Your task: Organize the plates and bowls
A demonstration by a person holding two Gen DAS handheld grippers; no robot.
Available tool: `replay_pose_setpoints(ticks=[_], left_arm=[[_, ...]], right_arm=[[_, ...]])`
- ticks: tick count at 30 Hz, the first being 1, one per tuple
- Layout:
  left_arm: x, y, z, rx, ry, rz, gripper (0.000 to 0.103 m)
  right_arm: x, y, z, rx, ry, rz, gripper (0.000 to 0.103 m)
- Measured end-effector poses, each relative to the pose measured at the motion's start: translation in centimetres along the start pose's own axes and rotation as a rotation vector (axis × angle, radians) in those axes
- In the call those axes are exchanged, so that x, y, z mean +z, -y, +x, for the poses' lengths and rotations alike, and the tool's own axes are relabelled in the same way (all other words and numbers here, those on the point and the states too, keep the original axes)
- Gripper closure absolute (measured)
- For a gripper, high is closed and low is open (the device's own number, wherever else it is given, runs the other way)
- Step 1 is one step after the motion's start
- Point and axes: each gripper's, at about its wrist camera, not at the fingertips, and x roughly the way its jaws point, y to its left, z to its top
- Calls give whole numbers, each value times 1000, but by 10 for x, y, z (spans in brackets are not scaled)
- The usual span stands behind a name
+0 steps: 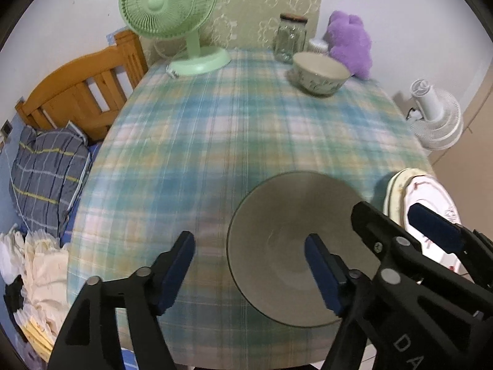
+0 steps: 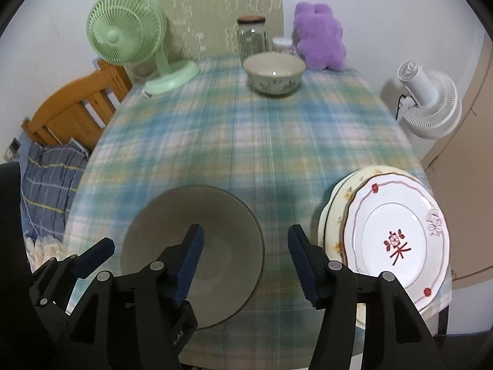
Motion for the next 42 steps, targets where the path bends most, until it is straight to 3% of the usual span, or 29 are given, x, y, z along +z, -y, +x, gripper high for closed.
replay_pose_setpoints(ticks=[4, 11, 17, 20, 42], left_arm=[[11, 1, -28, -31, 48, 38, 14], [41, 6, -57, -48, 129, 81, 14], [67, 19, -62, -22, 164, 72, 14], [79, 31, -60, -2, 185, 63, 14], [181, 83, -8, 137, 206, -143, 14]], right_arm=[[9, -4, -20, -11, 23, 20, 40], [34, -9, -57, -36, 97, 38, 40], [60, -1, -66, -43, 132, 34, 40], [76, 11, -63, -46, 147, 34, 30], [206, 69, 1, 64, 160, -159, 25]])
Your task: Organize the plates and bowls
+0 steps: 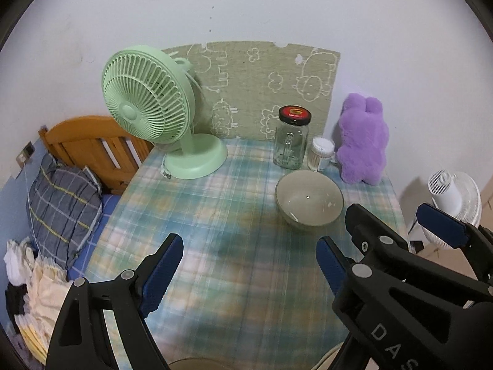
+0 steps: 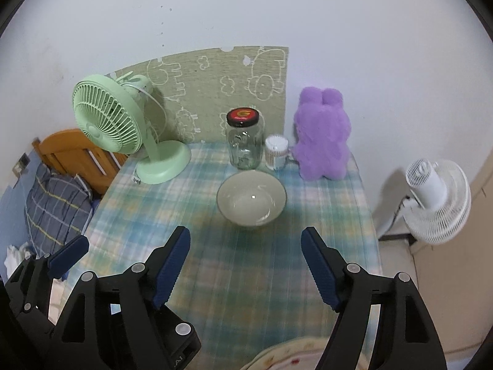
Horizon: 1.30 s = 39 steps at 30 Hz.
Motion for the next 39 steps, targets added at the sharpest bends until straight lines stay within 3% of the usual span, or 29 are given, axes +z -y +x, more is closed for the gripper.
replay_pose_setpoints(ticks=[10, 18, 31, 39], left_arm=[[29, 28, 55, 65, -19, 28, 14], [50, 41, 95, 72, -5, 39, 18], [59, 51, 171, 60, -71, 35, 41], [52, 57, 208, 47, -139, 28, 60]], right_arm=[[28, 25, 57, 11, -29, -6, 25], [49, 44, 99, -13, -14, 19, 25], [60, 57, 177, -31, -58, 11, 26], [55, 64, 216, -11, -133, 37, 52]])
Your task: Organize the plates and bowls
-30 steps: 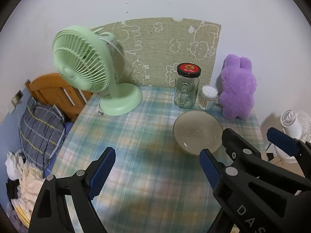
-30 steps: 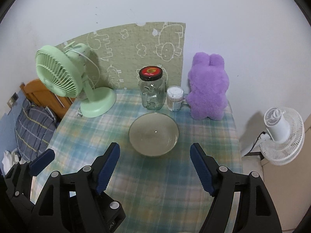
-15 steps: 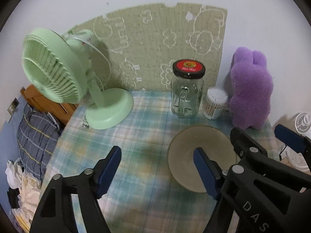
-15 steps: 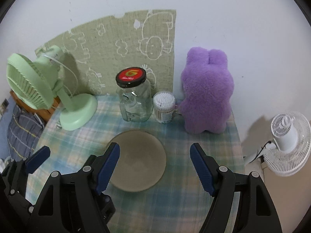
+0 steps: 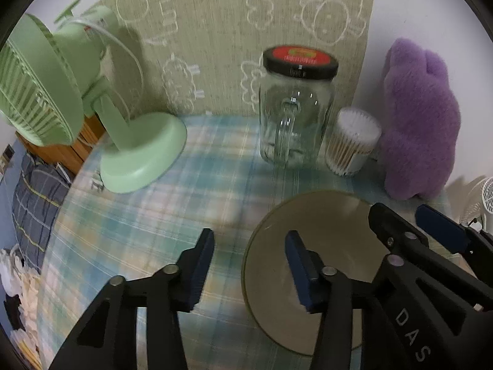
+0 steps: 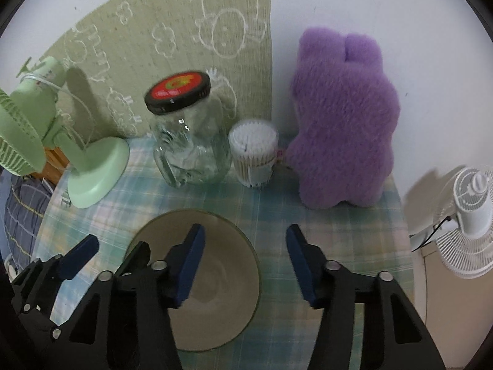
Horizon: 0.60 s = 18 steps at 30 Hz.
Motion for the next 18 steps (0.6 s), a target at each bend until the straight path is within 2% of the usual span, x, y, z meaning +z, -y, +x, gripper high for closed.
replay_pose_setpoints(ticks=[5, 8, 13, 18], left_arm=[[-4, 0, 15, 6, -37, -4, 72], [-6, 1, 19, 2, -45, 0, 77], [-7, 6, 22, -4, -53, 5, 83], [-10, 7, 23, 4, -46, 15, 84]], right_arm=[[-3, 0, 15, 12, -34, 1, 66], [-5, -2, 22, 16, -51, 4, 72], [-6, 0, 26, 7, -60, 10, 79], [-10, 1, 30, 15, -77, 22, 80]])
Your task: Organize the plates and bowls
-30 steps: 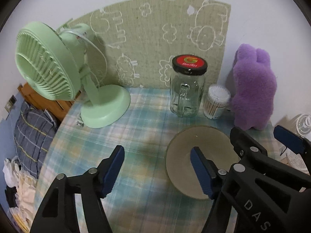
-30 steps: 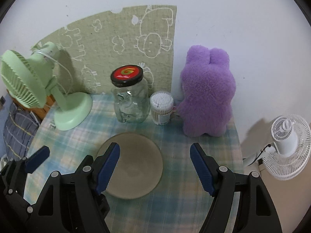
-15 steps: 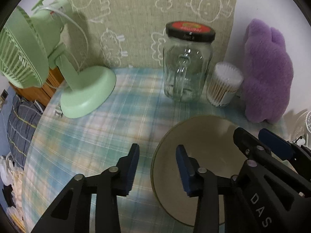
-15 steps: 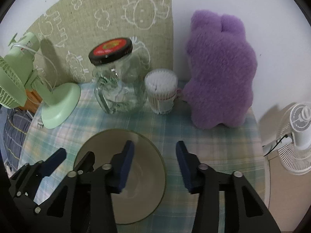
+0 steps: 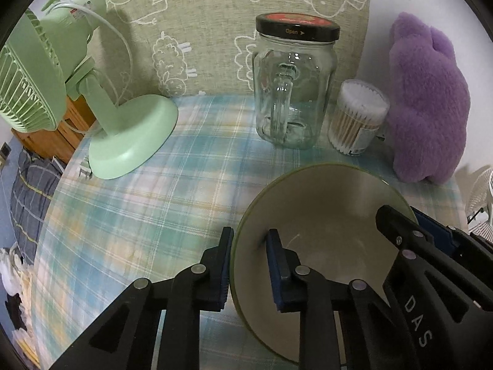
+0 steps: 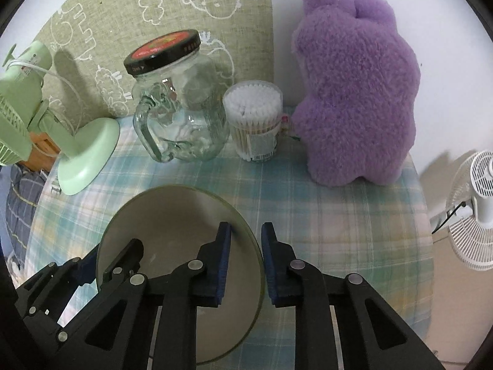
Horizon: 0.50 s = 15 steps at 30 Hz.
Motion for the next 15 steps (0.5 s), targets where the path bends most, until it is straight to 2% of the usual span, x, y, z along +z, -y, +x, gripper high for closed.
replay_pose_setpoints(ticks=[15], left_arm=[[-9, -5, -15, -3, -13, -8, 84]], right_arm=[[-8, 5, -11, 11, -18, 30, 80]])
